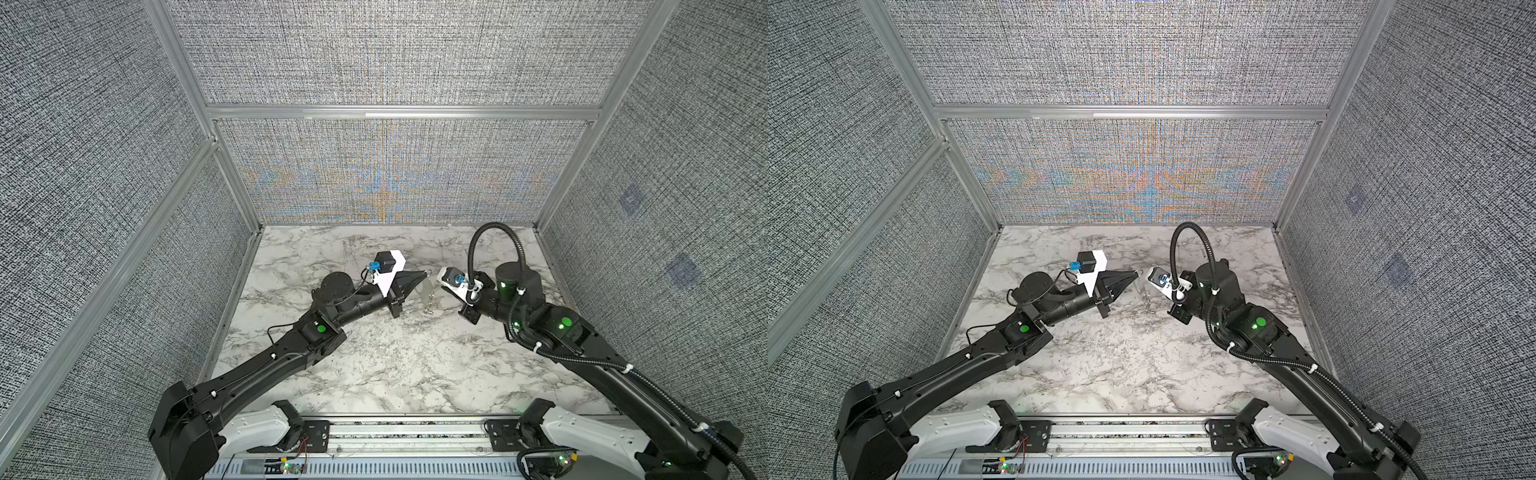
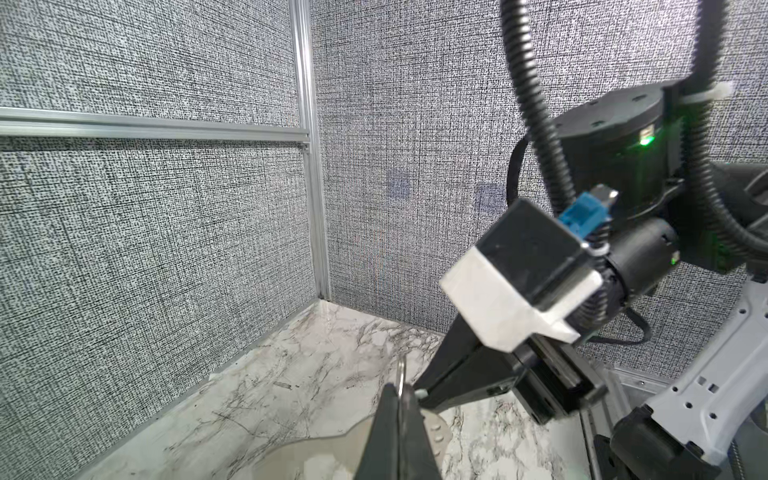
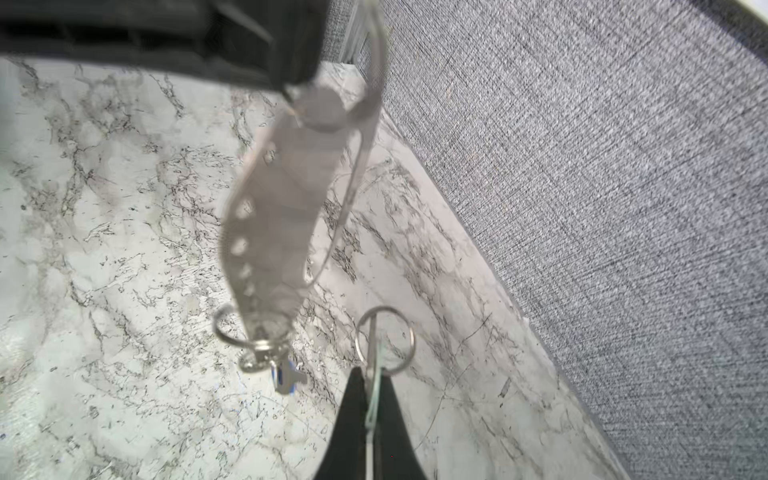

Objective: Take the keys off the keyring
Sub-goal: 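Draw the right gripper back holding the ring while the left holds the plate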

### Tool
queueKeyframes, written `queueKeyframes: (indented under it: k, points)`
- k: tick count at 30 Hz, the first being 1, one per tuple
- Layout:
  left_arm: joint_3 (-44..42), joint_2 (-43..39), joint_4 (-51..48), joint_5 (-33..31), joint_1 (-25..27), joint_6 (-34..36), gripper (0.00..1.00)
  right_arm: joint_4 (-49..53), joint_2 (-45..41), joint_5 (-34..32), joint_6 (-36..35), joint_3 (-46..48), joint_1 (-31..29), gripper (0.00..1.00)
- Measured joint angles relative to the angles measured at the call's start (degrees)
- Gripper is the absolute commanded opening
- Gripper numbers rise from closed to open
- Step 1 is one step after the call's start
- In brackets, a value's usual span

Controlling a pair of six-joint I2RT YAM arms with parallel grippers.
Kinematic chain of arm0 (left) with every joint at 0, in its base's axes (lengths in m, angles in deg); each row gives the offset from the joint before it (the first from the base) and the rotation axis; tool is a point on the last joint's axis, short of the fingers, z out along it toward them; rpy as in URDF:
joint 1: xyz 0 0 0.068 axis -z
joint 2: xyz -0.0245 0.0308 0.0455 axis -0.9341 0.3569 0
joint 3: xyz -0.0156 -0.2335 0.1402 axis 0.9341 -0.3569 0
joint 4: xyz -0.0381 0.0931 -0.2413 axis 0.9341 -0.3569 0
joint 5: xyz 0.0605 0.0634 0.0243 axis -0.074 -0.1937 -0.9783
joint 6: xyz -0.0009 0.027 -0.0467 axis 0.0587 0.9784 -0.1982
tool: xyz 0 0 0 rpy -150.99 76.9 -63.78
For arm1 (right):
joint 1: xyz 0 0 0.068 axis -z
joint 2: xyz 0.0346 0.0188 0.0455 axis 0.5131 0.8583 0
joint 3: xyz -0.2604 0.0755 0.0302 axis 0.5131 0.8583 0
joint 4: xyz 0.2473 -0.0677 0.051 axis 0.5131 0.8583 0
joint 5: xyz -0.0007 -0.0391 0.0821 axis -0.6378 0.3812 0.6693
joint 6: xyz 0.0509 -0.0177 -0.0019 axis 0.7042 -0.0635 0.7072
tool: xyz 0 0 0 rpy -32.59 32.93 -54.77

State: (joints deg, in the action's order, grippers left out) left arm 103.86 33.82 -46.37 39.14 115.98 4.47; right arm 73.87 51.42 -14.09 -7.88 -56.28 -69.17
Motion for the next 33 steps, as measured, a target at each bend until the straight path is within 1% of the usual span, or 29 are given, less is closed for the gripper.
queueKeyframes:
  k: [6,14,19,22,29,31,33]
  points:
    - [-2.82,-1.07,-0.87,-1.57,-0.55,1.64,0.00,-0.55,4.15,-0.04,4.98,2.99,4.13,0.00]
    - [-9.75,-0.85,-3.15,-3.78,-1.46,2.80,0.00,-2.21,13.77,-2.21,10.64,9.14,4.63,0.00]
    - [-13.31,0.90,-1.55,-4.37,-1.99,3.45,0.00,-1.92,20.65,-3.50,12.48,10.49,4.74,0.00]
    - [-15.39,2.27,0.22,-4.50,-2.03,3.28,0.00,-2.03,23.39,-4.37,13.42,11.37,5.07,0.00]
    - [-15.41,4.24,2.29,-4.50,-2.75,2.51,0.00,-2.67,29.44,-6.23,15.10,12.33,6.88,0.00]
    - [-15.15,4.66,2.32,-4.57,-3.37,2.58,0.00,-2.49,31.54,-6.40,15.61,12.17,6.95,0.10]
    - [-15.34,4.66,2.32,-4.50,-4.00,2.75,0.00,-2.23,32.65,-6.69,16.24,11.76,7.13,0.16]
